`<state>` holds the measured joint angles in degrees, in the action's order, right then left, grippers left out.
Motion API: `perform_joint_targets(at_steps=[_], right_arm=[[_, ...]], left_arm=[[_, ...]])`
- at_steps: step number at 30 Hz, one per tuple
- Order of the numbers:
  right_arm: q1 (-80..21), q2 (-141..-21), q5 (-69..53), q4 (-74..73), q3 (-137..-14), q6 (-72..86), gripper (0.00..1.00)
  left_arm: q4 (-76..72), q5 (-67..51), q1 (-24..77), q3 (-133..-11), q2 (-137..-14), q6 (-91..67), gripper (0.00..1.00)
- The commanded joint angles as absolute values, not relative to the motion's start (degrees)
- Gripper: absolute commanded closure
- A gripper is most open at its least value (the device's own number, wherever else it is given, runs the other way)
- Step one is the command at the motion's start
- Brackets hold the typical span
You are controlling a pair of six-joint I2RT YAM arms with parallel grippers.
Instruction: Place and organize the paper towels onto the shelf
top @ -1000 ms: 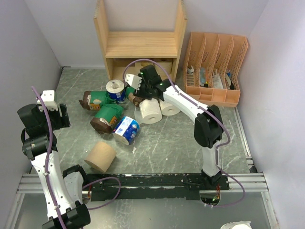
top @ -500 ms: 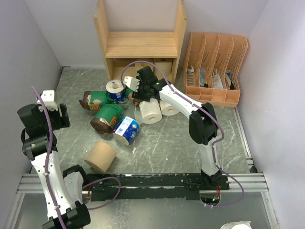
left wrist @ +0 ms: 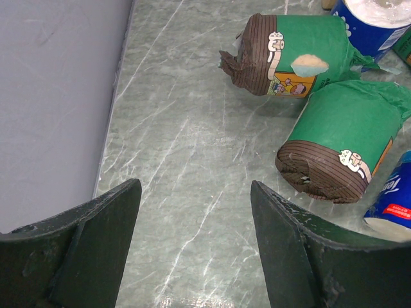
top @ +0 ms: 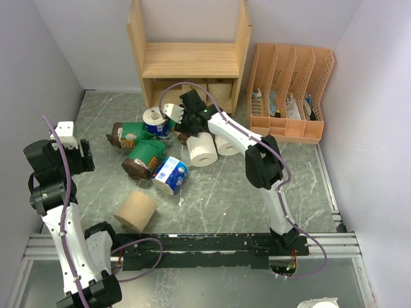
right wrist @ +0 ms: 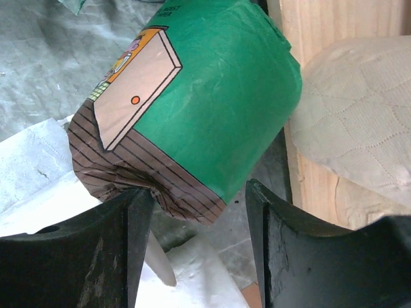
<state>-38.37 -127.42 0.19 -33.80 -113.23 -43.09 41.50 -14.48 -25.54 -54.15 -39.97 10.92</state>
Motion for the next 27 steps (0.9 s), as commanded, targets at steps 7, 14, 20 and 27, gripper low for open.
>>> perform_joint_targets(at_steps=[7, 14, 20, 27], right_arm=[[-38.4, -130.2, -5.7, -39.1, -115.1, -46.3, 0.55], [-38.4, -131.8, -3.1, -36.9, -114.1, -48.4, 0.75], [-38.3, -131.2, -2.2, -34.6, -113.1, -47.4, 1.0], [-38.1, -121.3, -6.1, -35.8, -113.0, -38.2, 1.0]], left_arm=[[39.9, -15.4, -25.1, -54.0, -39.6, 11.1, 0.2], [40.0, -15.4, -25.1, -54.1, -40.0, 11.1, 0.2], [40.0, -15.4, -25.2, -54.1, -40.2, 11.0, 0.21], [40.0, -15.2, -25.1, -54.1, -40.6, 11.0, 0.2]])
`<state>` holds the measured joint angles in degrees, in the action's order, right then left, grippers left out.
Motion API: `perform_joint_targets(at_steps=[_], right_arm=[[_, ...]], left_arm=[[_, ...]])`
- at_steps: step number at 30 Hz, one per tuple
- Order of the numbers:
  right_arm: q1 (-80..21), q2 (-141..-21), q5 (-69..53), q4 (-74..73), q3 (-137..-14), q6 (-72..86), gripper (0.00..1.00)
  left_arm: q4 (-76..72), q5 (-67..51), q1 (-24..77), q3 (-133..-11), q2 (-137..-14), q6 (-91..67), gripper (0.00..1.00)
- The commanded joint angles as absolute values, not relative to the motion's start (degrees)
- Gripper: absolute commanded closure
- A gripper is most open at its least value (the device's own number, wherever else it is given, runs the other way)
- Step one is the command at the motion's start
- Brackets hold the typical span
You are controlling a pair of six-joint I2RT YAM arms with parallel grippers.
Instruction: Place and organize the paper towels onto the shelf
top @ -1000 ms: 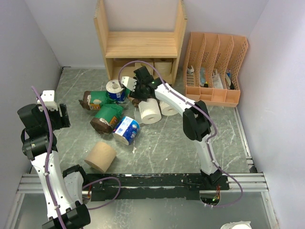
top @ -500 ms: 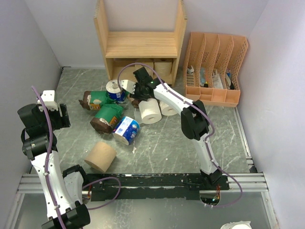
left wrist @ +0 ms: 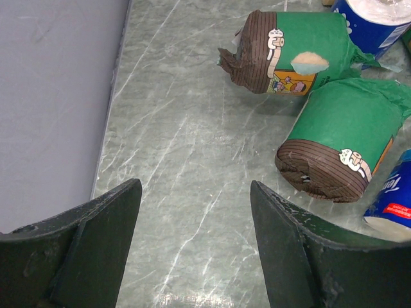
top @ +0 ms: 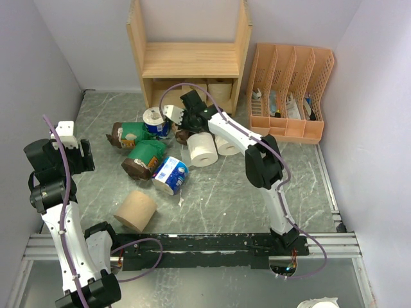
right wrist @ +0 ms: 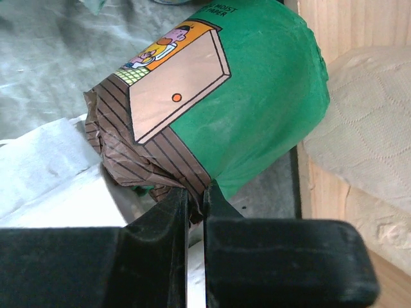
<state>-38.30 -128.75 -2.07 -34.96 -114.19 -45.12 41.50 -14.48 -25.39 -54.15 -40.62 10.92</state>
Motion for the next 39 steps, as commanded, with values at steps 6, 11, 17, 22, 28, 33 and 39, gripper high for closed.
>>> perform_joint_targets(at_steps=[6, 11, 17, 22, 28, 33, 39], right_arm=[[-36.2, -111.9, -13.5, -36.3, -110.2, -22.6, 1.0], [-30.9, -111.0, -21.9, -38.2, -112.8, -9.8, 1.0], [-26.3, -110.7, -20.4, -38.2, -111.9, 0.7, 1.0], [-24.8, -115.4, -20.7, -50.2, -118.6, 4.4, 1.0], [-22.2, -110.5, -25.2, -48.4, -111.9, 8.5, 1.0], [-16.3, -106.7, -29.8, -44.6, -104.5, 21.0, 1.0], [-11.6, -93.0, -28.5, -23.6, -84.5, 40.4, 1.0]], left_arm=[[40.0, -15.3, -25.2, -54.1, -40.5, 11.1, 0.21], [39.9, -15.4, -25.1, -54.0, -40.5, 11.1, 0.2], [40.1, -15.4, -25.2, -54.1, -40.2, 11.0, 0.21], [40.0, -15.5, -25.1, -54.0, -40.1, 11.1, 0.2], [40.0, -15.4, -25.2, -54.0, -39.9, 11.1, 0.21], [40.0, -15.5, -25.2, -54.0, -39.9, 11.1, 0.21], [40.0, -15.4, -25.1, -54.0, -39.7, 11.1, 0.2]])
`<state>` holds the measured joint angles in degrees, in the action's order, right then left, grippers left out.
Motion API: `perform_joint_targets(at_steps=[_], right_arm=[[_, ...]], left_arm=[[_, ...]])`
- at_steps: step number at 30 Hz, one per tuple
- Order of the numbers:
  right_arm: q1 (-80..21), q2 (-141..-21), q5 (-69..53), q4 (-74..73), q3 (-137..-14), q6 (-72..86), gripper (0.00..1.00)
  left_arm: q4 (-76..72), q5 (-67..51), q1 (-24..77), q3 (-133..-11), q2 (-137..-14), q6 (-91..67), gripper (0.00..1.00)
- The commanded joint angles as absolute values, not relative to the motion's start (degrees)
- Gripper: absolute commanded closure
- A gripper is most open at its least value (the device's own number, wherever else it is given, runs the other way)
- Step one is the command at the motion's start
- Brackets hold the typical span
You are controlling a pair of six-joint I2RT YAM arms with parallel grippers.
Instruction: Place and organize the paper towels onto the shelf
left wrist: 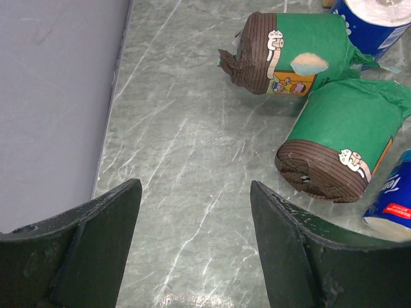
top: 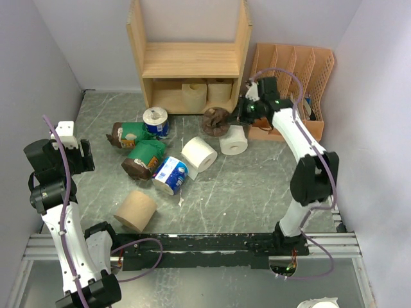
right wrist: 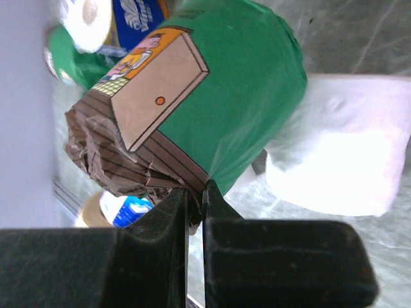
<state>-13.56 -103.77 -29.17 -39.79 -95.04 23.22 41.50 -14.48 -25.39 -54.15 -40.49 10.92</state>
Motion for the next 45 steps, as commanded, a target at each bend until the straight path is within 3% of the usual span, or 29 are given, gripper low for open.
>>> perform_joint_targets(at_steps=[1, 7, 13, 32, 45], right_arm=[[-11.5, -90.8, -27.0, -20.3, -80.4, 43.4, 1.0], [-11.2, -89.1, -24.2, -15.4, -77.4, 61.9, 1.0], [-11.1, -93.6, -29.3, -7.6, -77.9, 75.6, 1.0], [-10.7, -102.6, -11.0, 1.5, -80.9, 83.2, 1.0], [-10.5, -110.2, -8.7, 4.5, -85.9, 84.9, 1.0]], left_arm=[[40.0, -15.5, -25.1, -54.0, -39.7, 11.1, 0.2], [39.8, -15.1, -25.2, -53.9, -39.9, 11.0, 0.2], [39.8, -14.8, -25.2, -54.0, -40.6, 10.8, 0.21], [39.7, -14.2, -25.4, -53.9, -40.2, 10.6, 0.21], [39.5, -13.7, -25.5, -53.9, -40.6, 10.5, 0.21]])
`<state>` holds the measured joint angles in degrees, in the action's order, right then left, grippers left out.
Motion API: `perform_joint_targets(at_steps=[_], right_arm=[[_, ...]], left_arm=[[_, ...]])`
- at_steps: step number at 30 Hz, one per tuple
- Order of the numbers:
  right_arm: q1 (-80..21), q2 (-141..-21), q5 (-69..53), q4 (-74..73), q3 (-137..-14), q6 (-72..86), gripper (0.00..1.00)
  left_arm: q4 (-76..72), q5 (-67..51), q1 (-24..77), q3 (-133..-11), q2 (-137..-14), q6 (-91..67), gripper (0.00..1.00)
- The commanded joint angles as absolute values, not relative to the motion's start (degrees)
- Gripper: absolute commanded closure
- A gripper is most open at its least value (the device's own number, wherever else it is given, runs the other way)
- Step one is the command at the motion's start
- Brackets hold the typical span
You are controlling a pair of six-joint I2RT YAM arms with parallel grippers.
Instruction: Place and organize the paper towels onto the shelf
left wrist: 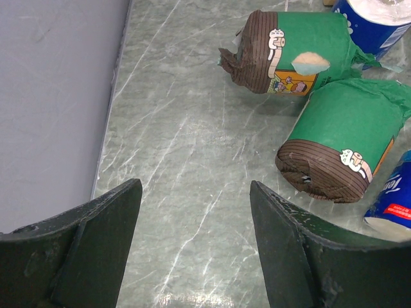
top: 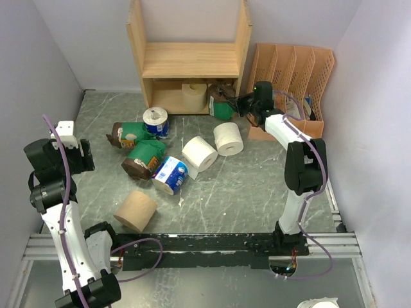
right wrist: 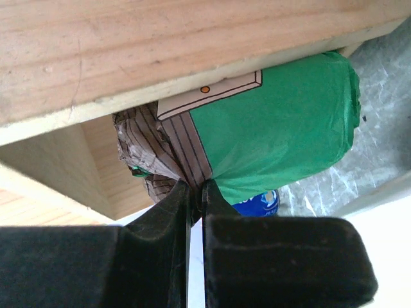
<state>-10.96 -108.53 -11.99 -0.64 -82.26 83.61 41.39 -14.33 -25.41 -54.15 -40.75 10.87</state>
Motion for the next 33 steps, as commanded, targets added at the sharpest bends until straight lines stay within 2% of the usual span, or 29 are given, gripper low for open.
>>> perform_joint_targets(at_steps=[1, 22, 24, 27, 31, 33], right_arm=[[-10.5, -110.8, -8.4, 4.6, -86.5, 84.8, 1.0], [-10.5, -124.3, -8.3, 0.0, -103.8, 82.7, 0.99], [-10.4, -124.5, -9.7, 1.5, -103.1, 82.0, 0.71], [-10.5, -123.4, -11.4, 4.1, -100.9, 80.6, 0.43], [-10.5, -120.5, -12.0, 5.9, -98.3, 79.2, 0.15], [-10.4, -119.0, -12.3, 6.2, -97.4, 78.4, 0.06]], left_arm=[[39.6, -13.7, -25.5, -53.9, -40.6, 10.5, 0.21], [39.4, -13.5, -26.4, -53.8, -40.6, 10.3, 0.21], [39.5, -13.7, -26.4, -53.9, -40.7, 10.4, 0.21], [39.5, -13.5, -26.4, -53.9, -40.9, 10.5, 0.21], [39.6, -13.7, -26.4, -53.9, -41.0, 10.5, 0.21], [39.5, -13.8, -26.4, -53.9, -40.8, 10.5, 0.21]])
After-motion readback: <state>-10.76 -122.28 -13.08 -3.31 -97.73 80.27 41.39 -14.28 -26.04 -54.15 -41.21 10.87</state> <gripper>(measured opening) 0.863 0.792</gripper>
